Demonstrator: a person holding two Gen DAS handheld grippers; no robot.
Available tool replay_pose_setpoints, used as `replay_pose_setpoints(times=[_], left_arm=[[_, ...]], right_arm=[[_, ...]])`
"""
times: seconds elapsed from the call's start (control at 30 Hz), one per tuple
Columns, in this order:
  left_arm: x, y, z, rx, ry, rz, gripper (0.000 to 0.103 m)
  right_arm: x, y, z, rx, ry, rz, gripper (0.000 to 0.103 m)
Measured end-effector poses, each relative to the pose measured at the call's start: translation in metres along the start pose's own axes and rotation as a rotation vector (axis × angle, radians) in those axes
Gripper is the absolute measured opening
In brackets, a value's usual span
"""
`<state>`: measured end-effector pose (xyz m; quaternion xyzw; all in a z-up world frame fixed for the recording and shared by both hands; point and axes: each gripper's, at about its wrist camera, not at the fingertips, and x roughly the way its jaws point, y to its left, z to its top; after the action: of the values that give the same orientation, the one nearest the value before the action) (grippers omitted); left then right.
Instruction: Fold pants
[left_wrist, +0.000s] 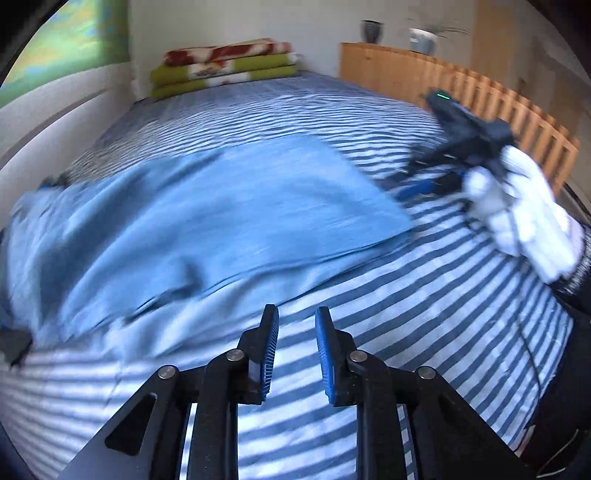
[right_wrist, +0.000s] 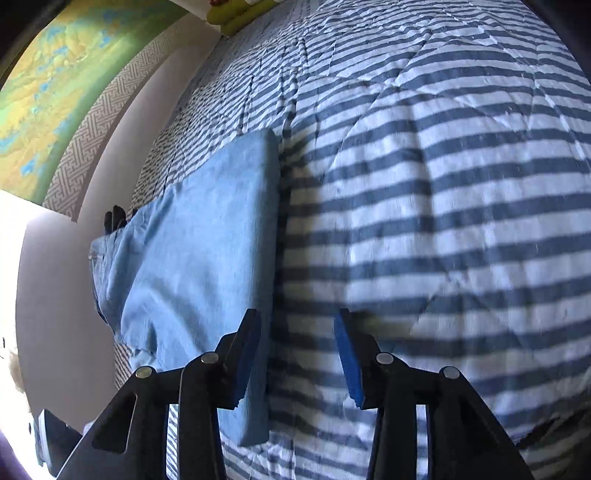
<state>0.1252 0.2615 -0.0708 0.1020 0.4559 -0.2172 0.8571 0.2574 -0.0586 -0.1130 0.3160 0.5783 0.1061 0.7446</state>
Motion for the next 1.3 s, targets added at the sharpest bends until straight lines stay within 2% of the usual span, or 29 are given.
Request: replay_pose_setpoints(times=[0.1,0.2,0.23,0.27,0.33,0.47,0.5,0.53,0.63,0.67,0.7,0.77,0.8,0.83,0.87,0.97,1.03,1.07,1.1,1.17,1.3], left_arm=[[-0.013,0.039,-0.019,-0.051,0.01,0.097,0.023],[-0.02,0.083,-0.033,-0.164,0.029,0.129,0.023],[-0.022,0.094,-0.038,-0.187,0.031,0.143,0.023],[-0.023,0.1,-0.041,-0.193,0.036,0.158,0.023],[-0.026,0.106,-0.042,-0.176,0.036,0.173,0.023],[-0.03,0.103,-0.025,-0.09,0.003,0.197,0.023],[-0.028,0.103,-0.018,-0.077,-0.005,0.194,0.023],[-0.023,0.106,-0.011,-0.062,-0.002,0.181,0.023],[0.003,0.112,0.009,-0.002,0.042,0.175,0.023],[0.011,0.111,0.011,0.043,0.055,0.193,0.023],[0.021,0.107,0.013,0.099,0.072,0.218,0.023],[0.038,0.099,0.014,0.216,0.12,0.216,0.023],[0.045,0.096,0.013,0.258,0.144,0.211,0.023],[0.052,0.094,0.013,0.292,0.162,0.207,0.023],[0.057,0.093,0.013,0.309,0.173,0.217,0.023],[0.068,0.093,0.013,0.338,0.193,0.212,0.023],[0.072,0.091,0.014,0.365,0.197,0.214,0.022],[0.073,0.091,0.015,0.37,0.193,0.215,0.019],[0.073,0.092,0.017,0.372,0.19,0.214,0.004],[0.074,0.093,0.022,0.371,0.186,0.213,0.003],[0.064,0.092,0.028,0.375,0.173,0.199,0.002]], right_arm=[[0.006,0.01,-0.021,-0.006,0.039,-0.018,0.042],[0.014,0.024,-0.032,-0.028,0.062,-0.035,0.042],[0.017,0.033,-0.034,-0.051,0.066,-0.057,0.03],[0.02,0.04,-0.034,-0.066,0.081,-0.056,0.006],[0.009,0.057,-0.034,-0.082,0.071,-0.086,0.006],[-0.044,0.064,-0.029,-0.109,-0.01,-0.024,0.005],[-0.05,0.059,-0.027,-0.101,-0.031,-0.057,0.005],[-0.05,0.054,-0.027,-0.103,-0.045,-0.132,0.006],[-0.034,0.036,-0.03,-0.078,0.01,-0.285,0.009],[-0.038,0.034,-0.034,-0.082,-0.032,-0.319,0.01],[-0.042,0.039,-0.038,-0.105,-0.062,-0.313,0.01],[-0.044,0.056,-0.047,-0.176,-0.069,-0.243,0.012],[-0.04,0.071,-0.052,-0.233,-0.055,-0.223,0.016],[-0.034,0.085,-0.057,-0.291,-0.049,-0.225,0.023],[-0.026,0.104,-0.064,-0.364,-0.046,-0.243,0.026],[0.007,0.146,-0.076,-0.504,-0.002,-0.248,0.027],[0.029,0.157,-0.081,-0.559,0.03,-0.263,0.027],[0.037,0.16,-0.085,-0.591,0.037,-0.29,0.028],[0.046,0.161,-0.087,-0.617,0.047,-0.312,0.028],[0.062,0.162,-0.09,-0.653,0.068,-0.346,0.029],[0.065,0.167,-0.1,-0.747,0.055,-0.379,0.033]])
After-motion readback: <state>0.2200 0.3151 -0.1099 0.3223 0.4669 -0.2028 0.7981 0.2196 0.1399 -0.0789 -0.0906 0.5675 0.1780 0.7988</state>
